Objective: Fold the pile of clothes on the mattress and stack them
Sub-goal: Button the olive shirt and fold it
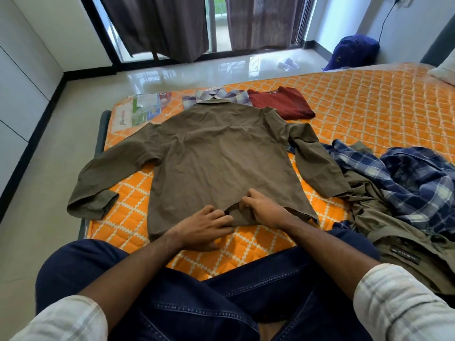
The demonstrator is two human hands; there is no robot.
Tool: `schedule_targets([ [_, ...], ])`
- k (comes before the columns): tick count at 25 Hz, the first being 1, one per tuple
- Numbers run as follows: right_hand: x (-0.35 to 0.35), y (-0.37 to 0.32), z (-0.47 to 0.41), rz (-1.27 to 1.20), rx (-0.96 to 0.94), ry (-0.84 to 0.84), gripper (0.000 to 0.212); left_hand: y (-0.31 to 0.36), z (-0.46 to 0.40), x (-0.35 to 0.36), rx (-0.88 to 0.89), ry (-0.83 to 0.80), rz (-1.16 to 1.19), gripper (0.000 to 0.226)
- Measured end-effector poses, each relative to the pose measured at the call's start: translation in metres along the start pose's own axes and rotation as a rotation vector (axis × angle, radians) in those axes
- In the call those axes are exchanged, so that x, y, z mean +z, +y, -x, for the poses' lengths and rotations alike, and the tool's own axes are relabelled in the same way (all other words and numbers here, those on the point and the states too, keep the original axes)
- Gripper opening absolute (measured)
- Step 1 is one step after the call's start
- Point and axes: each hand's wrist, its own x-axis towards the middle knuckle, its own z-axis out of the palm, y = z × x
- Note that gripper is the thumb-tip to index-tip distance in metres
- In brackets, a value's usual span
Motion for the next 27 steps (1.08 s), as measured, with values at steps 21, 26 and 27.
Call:
schedule_targets([
  [21, -0.055, -0.003, -0.027, -0.334, 0.199, -0.032, 0.013, -0.01, -0.013, -0.033, -0.017, 0.269, -0.015, 0.033],
  [26, -0.044, -0.022, -0.004, -0.244, 0.035, -0.214, 0.028, 0.017, -0.012, -0.016, 0.096, 0.005, 0.12, 0.047],
  [27, -0.035, -0.024, 0.003, -0.239, 0.017, -0.255, 0.035, 0.017, -0.009, -0.017, 0.104, 0.017, 0.126, 0.042],
])
